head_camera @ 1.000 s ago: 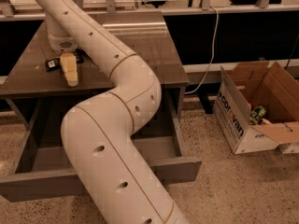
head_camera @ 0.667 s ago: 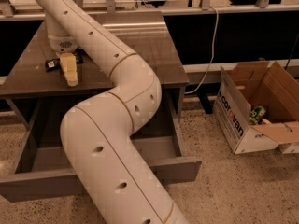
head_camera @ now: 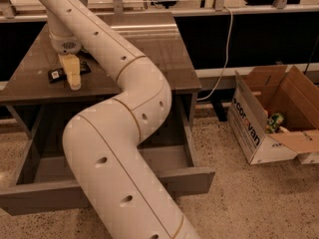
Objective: Place rxbar chocolate into top drawer
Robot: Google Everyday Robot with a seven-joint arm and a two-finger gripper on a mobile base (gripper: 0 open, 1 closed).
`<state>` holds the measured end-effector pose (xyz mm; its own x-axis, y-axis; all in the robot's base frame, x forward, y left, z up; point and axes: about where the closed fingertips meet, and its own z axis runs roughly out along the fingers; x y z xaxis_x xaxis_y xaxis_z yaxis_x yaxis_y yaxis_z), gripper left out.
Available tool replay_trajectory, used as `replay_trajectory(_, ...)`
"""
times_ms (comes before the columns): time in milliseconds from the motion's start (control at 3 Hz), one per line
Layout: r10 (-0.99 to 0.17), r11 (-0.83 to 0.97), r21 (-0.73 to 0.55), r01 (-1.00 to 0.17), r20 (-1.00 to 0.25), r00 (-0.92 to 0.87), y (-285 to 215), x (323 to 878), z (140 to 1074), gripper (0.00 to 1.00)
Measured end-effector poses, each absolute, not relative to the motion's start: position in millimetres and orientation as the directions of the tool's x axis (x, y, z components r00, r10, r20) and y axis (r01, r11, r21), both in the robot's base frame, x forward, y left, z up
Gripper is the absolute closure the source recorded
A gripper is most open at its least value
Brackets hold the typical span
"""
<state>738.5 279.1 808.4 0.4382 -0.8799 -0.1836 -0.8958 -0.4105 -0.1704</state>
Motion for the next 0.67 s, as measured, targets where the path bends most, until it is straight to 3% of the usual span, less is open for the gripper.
replay_trajectory(667, -0.881, -0.409, -0.171, -0.896, -0.183, 0.437, 277.9, 738.0, 811.5, 0.79)
